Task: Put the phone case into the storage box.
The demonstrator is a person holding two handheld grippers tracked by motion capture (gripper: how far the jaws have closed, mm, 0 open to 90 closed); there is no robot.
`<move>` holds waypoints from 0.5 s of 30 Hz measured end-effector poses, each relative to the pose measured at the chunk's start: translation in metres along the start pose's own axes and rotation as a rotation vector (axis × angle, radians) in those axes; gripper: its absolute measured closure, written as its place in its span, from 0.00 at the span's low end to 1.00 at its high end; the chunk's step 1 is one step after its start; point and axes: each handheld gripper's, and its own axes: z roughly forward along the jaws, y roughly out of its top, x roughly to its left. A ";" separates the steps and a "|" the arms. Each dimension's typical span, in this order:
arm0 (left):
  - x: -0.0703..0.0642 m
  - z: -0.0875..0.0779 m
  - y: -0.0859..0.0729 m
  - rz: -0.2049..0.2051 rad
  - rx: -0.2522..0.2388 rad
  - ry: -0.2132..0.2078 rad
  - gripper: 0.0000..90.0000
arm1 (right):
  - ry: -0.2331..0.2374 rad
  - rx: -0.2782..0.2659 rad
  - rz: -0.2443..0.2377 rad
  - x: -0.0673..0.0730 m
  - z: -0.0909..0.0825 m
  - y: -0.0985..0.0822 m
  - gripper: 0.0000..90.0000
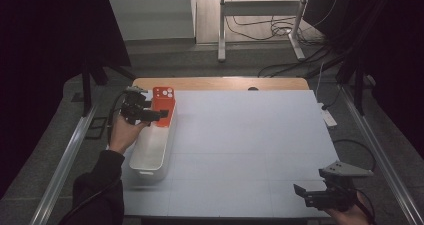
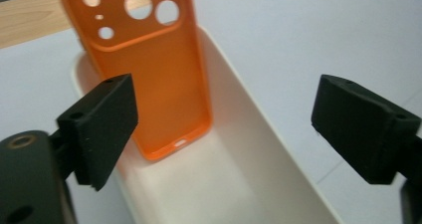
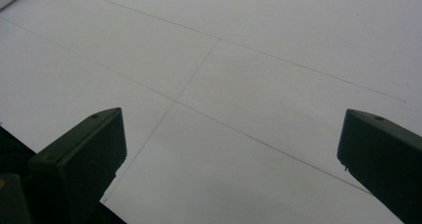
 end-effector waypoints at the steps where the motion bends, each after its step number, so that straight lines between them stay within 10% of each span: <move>1: -0.001 0.000 0.000 0.003 -0.001 -0.001 0.11 | -0.002 0.002 -0.002 0.000 0.000 0.000 0.00; 15: -0.014 -0.002 -0.012 0.044 -0.022 -0.048 0.05 | -0.027 0.020 -0.007 0.002 0.002 0.001 0.00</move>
